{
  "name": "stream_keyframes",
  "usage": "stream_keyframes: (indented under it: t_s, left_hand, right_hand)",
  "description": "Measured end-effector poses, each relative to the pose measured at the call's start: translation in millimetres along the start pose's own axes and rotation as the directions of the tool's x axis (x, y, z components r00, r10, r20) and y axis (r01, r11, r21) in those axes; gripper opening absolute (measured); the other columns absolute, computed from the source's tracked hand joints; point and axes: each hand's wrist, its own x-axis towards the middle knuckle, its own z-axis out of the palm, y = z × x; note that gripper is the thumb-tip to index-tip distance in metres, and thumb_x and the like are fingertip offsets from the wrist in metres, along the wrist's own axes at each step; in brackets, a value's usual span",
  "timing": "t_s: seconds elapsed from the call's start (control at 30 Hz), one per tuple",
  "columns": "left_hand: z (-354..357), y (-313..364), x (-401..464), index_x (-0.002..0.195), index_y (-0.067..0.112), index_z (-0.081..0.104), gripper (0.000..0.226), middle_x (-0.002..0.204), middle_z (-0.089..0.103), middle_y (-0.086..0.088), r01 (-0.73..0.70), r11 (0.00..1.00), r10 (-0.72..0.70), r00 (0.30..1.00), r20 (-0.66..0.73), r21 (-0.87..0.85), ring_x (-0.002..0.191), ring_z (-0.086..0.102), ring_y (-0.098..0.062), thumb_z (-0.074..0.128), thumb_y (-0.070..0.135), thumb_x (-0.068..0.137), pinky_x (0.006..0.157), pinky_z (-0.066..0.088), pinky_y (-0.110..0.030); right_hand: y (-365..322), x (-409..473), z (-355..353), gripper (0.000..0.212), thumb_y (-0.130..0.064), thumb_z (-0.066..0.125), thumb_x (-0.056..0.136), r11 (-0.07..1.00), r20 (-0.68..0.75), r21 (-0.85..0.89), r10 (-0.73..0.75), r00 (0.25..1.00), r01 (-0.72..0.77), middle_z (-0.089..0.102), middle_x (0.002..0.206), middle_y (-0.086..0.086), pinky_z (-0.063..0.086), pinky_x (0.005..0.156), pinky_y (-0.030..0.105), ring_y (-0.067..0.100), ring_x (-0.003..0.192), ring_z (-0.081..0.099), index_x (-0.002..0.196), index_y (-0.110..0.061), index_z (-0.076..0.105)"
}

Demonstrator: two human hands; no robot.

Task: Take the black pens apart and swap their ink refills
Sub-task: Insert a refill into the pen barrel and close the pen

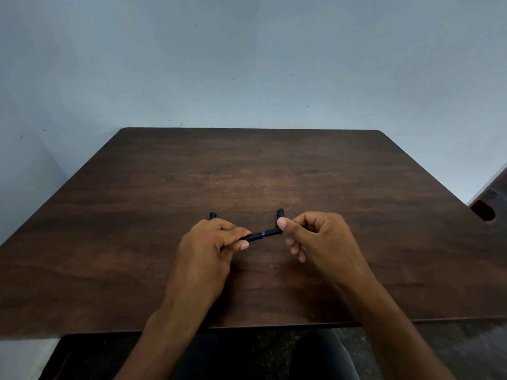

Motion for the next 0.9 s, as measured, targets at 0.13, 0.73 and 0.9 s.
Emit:
stream_keyframes:
  t_s: [0.13, 0.73, 0.9]
  left_hand:
    - [0.7, -0.3, -2.1, 0.103, 0.03, 0.075, 0.024, 0.092, 0.066, 0.018, -0.016, 1.0, 0.016, 1.0, -0.001, 0.001, 0.087, 0.056, -0.005, 0.073, 0.019, 0.082, 0.076, 0.047, -0.024]
    - [0.6, -1.8, -0.6, 0.103, 0.028, 0.075, 0.022, 0.092, 0.068, 0.015, -0.04, 0.999, 0.04, 0.999, -0.018, 0.002, 0.086, 0.056, -0.006, 0.071, 0.017, 0.084, 0.073, 0.047, -0.023]
    - [-0.1, -0.1, -0.4, 0.102, 0.025, 0.076, 0.021, 0.092, 0.069, 0.012, -0.044, 0.999, 0.044, 0.999, -0.028, 0.006, 0.086, 0.057, -0.009, 0.071, 0.015, 0.084, 0.072, 0.048, -0.025]
  right_hand:
    - [3.5, 0.4, 4.9, 0.046, -0.053, 0.06, 0.091, 0.97, -0.015, -0.235, -0.069, 0.998, 0.063, 0.058, 0.049, 0.007, 0.045, 0.05, 0.031, 0.011, 0.044, 0.05, 0.058, -0.021, 0.062]
    - [8.7, -1.6, 4.6, 0.019, -0.028, 0.078, 0.083, 0.983, 0.002, 0.153, -0.098, 0.995, 0.097, 0.072, 0.063, 0.009, 0.052, 0.048, 0.029, 0.02, 0.048, 0.062, 0.076, -0.01, 0.076]
    - [8.3, -1.7, 1.8, 0.028, -0.042, 0.082, 0.076, 0.993, 0.004, 0.058, -0.108, 0.994, 0.107, 0.074, 0.072, 0.006, 0.054, 0.051, 0.027, 0.013, 0.049, 0.062, 0.088, -0.018, 0.074]
